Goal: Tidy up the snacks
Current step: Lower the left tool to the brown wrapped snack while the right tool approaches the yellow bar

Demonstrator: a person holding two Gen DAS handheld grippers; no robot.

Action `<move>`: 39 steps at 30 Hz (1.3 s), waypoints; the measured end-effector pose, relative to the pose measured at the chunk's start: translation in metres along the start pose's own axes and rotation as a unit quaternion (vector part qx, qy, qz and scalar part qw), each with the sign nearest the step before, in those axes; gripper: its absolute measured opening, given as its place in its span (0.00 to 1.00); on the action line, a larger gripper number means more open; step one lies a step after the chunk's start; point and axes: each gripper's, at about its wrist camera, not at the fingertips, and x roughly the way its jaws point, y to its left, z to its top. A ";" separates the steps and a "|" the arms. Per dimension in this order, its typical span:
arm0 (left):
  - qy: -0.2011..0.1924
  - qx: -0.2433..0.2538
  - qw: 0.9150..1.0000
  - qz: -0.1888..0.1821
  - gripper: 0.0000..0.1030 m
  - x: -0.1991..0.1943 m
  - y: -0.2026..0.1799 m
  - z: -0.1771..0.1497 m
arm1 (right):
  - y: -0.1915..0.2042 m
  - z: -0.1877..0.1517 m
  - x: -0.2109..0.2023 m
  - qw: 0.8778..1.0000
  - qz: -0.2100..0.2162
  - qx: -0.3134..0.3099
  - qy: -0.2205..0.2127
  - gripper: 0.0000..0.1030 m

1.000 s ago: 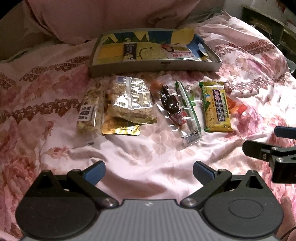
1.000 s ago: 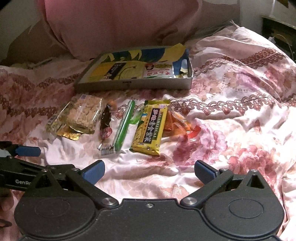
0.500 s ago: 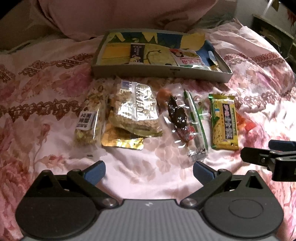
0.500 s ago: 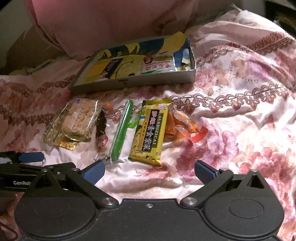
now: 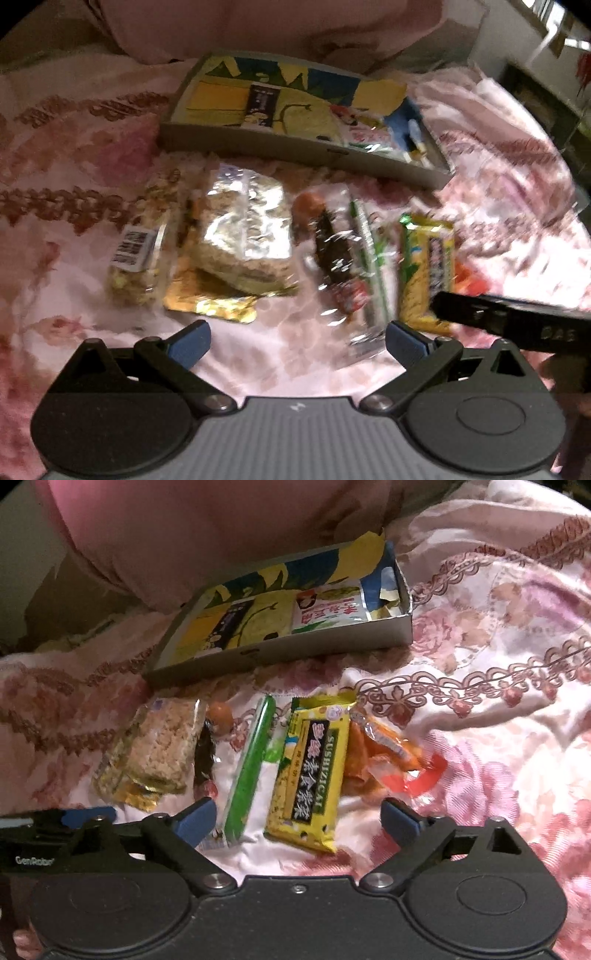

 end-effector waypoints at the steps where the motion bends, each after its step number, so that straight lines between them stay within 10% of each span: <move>1: 0.000 -0.010 1.000 -0.015 0.99 0.002 0.001 0.003 | -0.002 0.001 0.001 1.000 0.006 0.005 -0.002 0.88; 11: 0.010 -0.097 0.990 -0.103 0.94 0.033 0.016 0.020 | -0.018 0.004 0.015 0.997 0.046 0.061 0.014 0.74; 29: 0.037 -0.061 0.997 -0.035 0.54 0.046 0.004 0.025 | -0.003 0.015 0.015 0.999 0.043 0.024 0.002 0.29; 39: 0.031 -0.093 0.993 -0.059 0.57 0.052 0.010 0.027 | 0.008 0.011 0.022 0.999 0.041 -0.009 0.010 0.29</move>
